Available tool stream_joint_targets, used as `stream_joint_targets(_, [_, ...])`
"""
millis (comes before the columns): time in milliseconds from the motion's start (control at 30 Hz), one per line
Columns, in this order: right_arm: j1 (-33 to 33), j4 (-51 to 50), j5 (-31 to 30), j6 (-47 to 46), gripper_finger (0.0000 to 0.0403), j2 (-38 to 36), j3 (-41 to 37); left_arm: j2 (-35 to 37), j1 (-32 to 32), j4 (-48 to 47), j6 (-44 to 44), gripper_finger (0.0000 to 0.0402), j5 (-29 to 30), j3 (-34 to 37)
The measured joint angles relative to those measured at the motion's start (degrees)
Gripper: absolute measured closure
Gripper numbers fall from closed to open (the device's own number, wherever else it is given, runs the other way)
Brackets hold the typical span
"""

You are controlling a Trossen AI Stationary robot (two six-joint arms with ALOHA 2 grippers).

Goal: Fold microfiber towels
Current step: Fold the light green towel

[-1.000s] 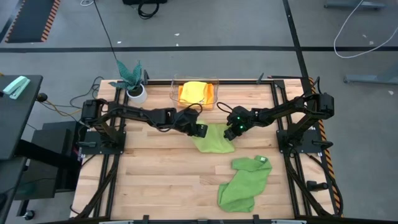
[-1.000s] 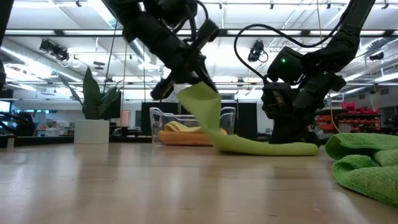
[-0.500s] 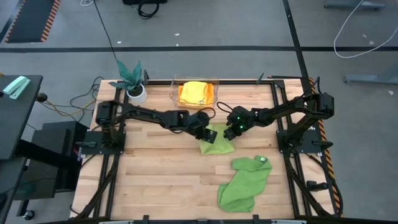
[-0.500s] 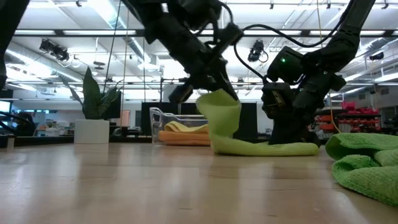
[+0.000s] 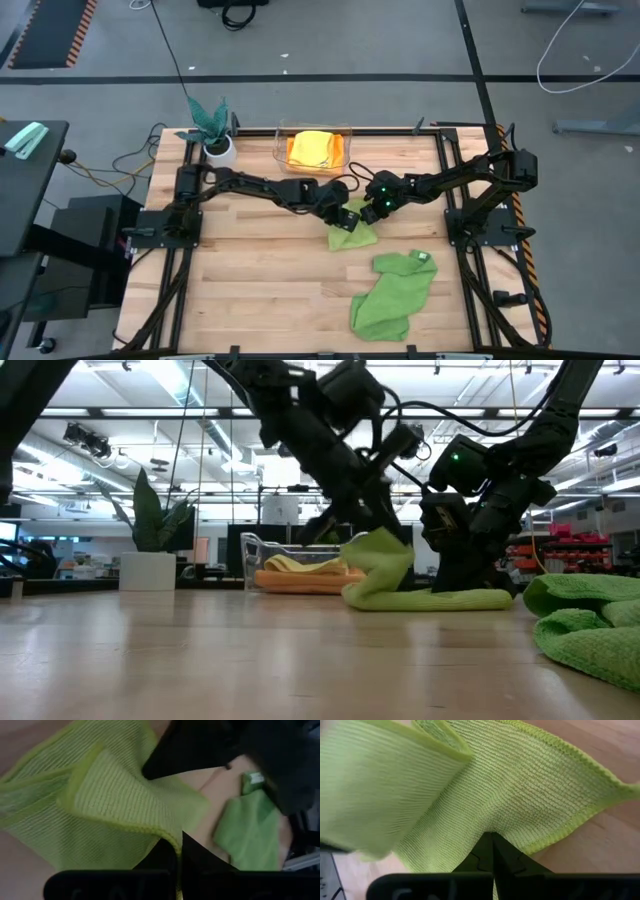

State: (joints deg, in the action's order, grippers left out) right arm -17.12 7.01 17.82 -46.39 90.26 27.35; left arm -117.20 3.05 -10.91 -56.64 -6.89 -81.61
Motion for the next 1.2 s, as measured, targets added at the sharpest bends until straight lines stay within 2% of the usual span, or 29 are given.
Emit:
stream_joint_targets(200, [0.0, 0.0, 0.0, -0.2, 0.0402, 0.0, 0.0, -0.9, -0.4, 3.9, -1.2, 0.0394, -0.4, 0.0])
stream_joint_targets(700, [0.0, 0.3, 0.0, -0.6, 0.0402, -0.6, -0.1, -1.9, 0.6, 3.6, -1.4, 0.0394, -0.6, 0.0])
stream_joint_targets(833, [0.0, -2.9, -1.7, -0.5, 0.0401, -4.0, -0.3, -2.7, 0.8, 3.6, -1.7, 0.0394, -0.4, 0.0])
stream_joint_targets(1000, [-0.1, -9.8, -6.8, 0.3, 0.0401, -10.8, -0.4, -2.6, 1.2, 4.8, -1.4, 0.0394, -0.4, 0.0])
stream_joint_targets(1200, [-0.2, -14.7, -6.6, 1.1, 0.0401, -16.4, -0.3, -2.6, 2.1, 8.2, -1.3, 0.0394, -0.2, 0.0])
